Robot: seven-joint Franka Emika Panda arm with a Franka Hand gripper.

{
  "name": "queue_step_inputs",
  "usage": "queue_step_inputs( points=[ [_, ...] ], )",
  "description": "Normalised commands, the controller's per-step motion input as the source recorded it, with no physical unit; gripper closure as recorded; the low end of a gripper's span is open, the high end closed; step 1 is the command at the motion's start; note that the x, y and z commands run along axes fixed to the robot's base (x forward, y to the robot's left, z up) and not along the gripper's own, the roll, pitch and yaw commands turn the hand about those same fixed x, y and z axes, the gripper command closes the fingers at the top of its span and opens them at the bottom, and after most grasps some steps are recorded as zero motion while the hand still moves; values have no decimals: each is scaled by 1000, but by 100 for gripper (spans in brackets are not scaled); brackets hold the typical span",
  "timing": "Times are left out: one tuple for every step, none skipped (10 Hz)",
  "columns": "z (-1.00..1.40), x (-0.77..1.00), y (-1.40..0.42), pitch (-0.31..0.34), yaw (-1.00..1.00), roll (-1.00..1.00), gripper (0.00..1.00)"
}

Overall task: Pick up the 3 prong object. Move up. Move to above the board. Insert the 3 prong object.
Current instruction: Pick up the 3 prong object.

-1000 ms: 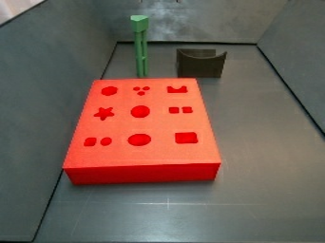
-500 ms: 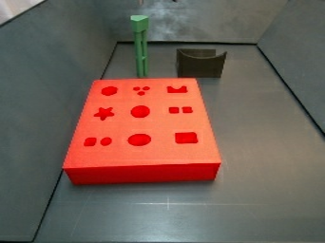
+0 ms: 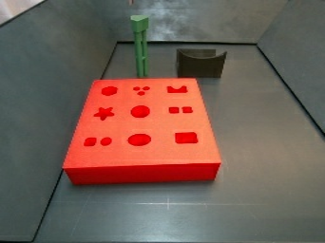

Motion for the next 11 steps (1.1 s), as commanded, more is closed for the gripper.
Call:
queue_step_inputs(
  points=[
    [-643,-117,-117,-159,386,167,0],
    [-569,-260,-217,-150,391,257,0],
    [-483,-397,-214,-140,349,254,0],
    [-403,-477,-60,-116,329,243,0],
    [-286,-334,57,-53,334,160,0],
    [-146,-129,226,-39,277,13,0],
    [-129,0,43,-27,129,7,0],
    [-63,143,0,-9,23,0,0],
    [-54,131,-20,-11,0,10,0],
    [-63,194,0,0,69,33,0],
    [-71,157,29,0,220,14,0]
  ],
)
